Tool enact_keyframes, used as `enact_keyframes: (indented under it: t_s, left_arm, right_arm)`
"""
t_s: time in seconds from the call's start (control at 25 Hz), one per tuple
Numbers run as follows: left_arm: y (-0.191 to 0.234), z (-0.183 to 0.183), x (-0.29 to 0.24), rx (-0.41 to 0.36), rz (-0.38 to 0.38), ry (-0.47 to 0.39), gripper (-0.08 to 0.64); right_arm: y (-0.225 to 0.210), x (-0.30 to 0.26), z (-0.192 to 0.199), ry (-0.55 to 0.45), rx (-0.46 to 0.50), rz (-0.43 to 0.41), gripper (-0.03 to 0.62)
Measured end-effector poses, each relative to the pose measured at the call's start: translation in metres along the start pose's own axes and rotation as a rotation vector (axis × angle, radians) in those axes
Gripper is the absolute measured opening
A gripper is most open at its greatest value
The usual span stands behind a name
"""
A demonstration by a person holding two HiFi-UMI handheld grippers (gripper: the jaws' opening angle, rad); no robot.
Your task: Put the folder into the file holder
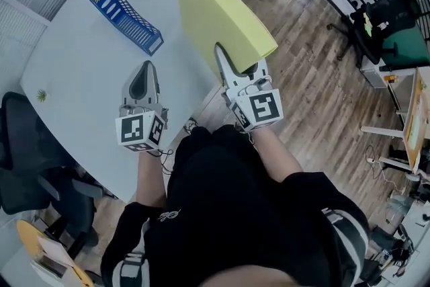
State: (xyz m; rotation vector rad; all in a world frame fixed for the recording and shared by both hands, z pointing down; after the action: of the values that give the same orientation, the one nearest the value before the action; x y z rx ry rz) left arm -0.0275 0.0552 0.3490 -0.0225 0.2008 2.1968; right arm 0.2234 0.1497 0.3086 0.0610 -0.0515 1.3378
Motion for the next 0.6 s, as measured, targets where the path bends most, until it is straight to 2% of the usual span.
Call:
enact_keyframes:
  t_s: [0.24,0.6]
  left_arm:
    - [0.015,0.0,-0.012,0.01,-0.045,0.011,-0.003]
    - [0.038,-0.004,-0.023,0.01,-0.228,0.019,-0.003]
  right_arm:
    - [-0.005,-0.036,0.004,-0.007,-0.018,-0.062,0.15]
    - [-0.018,-0.102,0.012,-0.046,-0.062,-0.24,0.15]
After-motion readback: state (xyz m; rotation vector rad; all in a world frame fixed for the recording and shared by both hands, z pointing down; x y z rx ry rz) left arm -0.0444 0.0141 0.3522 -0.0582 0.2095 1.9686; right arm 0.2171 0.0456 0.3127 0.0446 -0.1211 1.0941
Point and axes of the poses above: the fingertips, and each gripper's own axes: x backward along the fingers, y to its left, z out of its underside, the point moved 10 cm from there along x, backward along the fingers, and after that the axes turned 9 degrees about -z, right-handed, at the moved point
